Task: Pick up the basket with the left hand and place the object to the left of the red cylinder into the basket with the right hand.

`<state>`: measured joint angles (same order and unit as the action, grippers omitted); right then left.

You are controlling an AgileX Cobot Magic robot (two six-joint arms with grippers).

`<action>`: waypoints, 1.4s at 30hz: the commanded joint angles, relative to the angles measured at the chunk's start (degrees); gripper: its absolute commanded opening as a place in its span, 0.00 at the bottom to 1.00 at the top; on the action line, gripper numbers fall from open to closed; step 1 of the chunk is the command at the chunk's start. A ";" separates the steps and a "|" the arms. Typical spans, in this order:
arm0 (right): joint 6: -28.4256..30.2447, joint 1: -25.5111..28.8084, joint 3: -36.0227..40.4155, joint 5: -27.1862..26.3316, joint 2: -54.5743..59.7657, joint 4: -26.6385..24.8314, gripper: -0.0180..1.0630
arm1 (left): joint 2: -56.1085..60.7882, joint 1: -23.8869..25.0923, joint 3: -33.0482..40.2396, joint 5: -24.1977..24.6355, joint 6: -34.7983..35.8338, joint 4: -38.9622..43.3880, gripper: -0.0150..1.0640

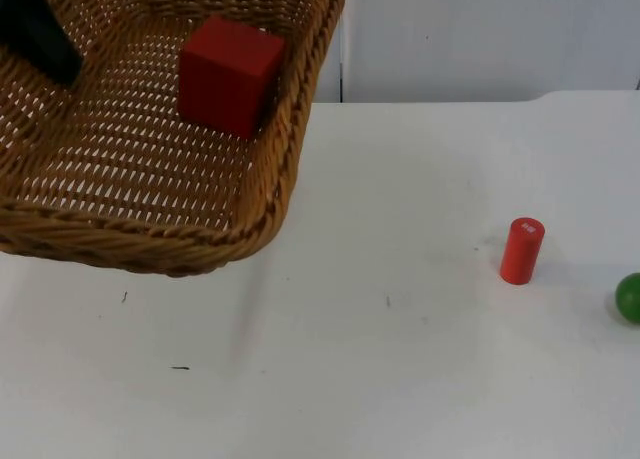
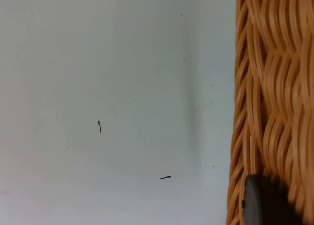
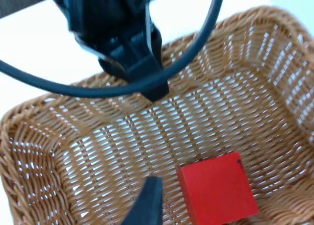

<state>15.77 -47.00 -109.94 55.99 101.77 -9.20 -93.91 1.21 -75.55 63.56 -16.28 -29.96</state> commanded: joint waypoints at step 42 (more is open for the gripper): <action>0.07 -0.27 35.92 -17.72 -33.36 -0.32 0.79 | -6.75 -0.25 -0.09 -5.68 -4.50 -5.96 0.01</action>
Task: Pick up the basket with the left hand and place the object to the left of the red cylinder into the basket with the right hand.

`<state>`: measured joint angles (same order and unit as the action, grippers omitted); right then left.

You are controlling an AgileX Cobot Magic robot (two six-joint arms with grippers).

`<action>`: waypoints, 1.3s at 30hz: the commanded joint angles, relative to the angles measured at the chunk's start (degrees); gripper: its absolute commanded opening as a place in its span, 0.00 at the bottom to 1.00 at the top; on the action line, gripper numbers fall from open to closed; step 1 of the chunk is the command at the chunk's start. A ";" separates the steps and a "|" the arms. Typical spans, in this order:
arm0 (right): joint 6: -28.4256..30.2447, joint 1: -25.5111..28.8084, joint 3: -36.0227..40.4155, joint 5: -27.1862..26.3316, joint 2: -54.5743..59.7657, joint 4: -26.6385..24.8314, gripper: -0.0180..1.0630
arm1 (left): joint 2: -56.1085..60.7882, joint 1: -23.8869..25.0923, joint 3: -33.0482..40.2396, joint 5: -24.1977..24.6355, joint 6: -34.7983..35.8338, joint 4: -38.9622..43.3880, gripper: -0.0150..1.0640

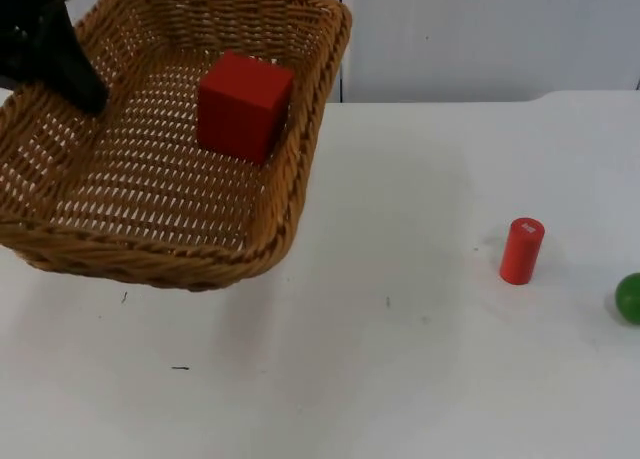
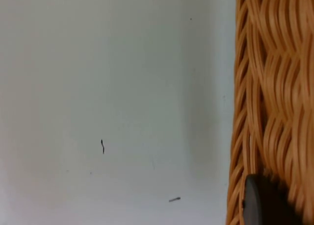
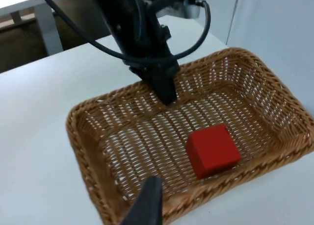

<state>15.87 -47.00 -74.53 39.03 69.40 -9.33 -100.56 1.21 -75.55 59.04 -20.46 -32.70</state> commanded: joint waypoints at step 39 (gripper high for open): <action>-1.35 -0.27 2.21 4.98 -2.33 -0.09 0.79 | -22.54 -0.01 -0.21 -16.78 -15.26 -13.08 0.01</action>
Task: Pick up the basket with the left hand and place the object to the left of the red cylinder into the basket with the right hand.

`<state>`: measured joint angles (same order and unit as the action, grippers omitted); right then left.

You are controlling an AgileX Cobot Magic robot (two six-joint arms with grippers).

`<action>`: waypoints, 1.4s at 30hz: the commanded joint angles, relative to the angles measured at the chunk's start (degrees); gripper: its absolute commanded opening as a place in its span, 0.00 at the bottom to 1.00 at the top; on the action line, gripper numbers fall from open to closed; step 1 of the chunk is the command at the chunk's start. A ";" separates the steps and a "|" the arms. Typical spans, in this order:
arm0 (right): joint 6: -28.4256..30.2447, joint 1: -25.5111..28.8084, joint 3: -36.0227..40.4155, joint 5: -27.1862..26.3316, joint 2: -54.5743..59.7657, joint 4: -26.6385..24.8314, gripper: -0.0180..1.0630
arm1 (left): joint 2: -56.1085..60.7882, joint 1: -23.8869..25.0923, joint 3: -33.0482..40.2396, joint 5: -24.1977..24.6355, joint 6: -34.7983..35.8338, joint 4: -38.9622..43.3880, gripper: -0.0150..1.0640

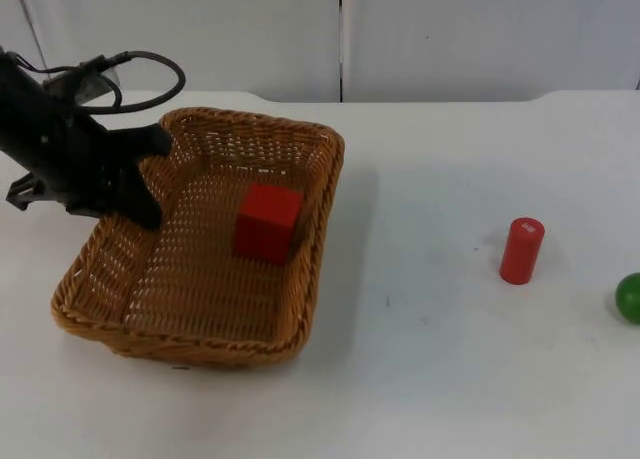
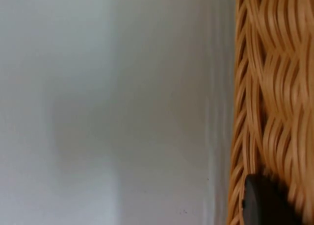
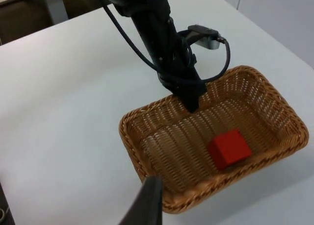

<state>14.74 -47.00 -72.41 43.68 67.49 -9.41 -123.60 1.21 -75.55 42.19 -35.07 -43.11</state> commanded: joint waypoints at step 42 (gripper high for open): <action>1.32 -0.27 0.09 0.03 -0.41 0.33 0.79 | -0.29 -0.01 -0.21 -2.30 -0.88 -0.98 0.70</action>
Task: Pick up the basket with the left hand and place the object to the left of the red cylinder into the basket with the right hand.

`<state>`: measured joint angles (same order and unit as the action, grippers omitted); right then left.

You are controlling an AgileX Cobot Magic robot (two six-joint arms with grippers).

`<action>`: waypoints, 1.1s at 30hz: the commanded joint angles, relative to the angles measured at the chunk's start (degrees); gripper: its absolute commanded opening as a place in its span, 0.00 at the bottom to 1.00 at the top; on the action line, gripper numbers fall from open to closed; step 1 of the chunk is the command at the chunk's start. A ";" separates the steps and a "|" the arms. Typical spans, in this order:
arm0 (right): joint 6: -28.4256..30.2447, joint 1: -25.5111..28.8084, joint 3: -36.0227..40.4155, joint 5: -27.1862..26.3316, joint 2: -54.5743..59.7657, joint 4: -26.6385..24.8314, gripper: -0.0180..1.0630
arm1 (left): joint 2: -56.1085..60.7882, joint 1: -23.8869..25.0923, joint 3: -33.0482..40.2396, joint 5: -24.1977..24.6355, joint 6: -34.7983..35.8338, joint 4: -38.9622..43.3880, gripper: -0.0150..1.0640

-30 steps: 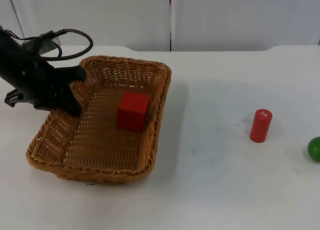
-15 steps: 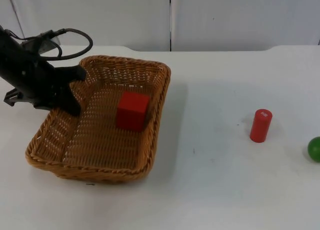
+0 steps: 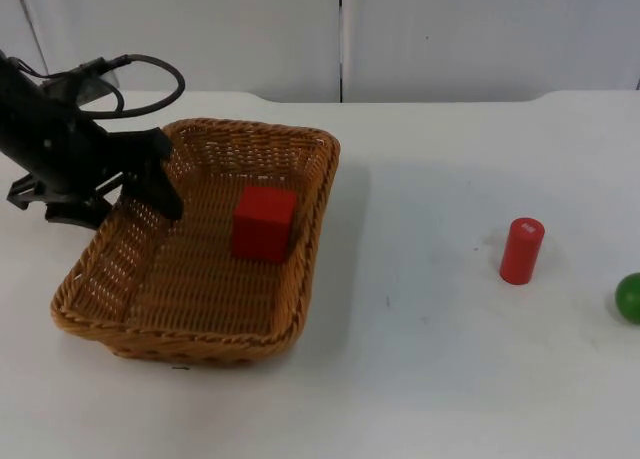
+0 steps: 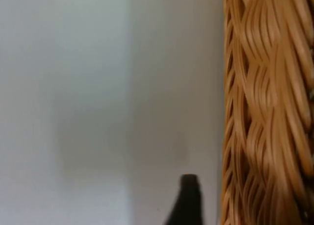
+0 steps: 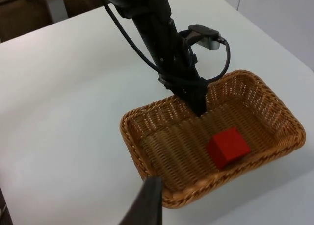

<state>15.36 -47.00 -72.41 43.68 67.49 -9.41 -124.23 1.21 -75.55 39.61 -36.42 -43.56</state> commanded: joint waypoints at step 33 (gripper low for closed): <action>1.09 -0.27 0.09 -4.34 -0.41 0.22 0.79 | 40.45 0.15 -0.10 6.05 8.35 10.93 0.75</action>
<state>16.08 -47.00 -72.41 40.58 67.49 -9.30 -84.74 1.34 -75.55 44.64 -28.44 -32.99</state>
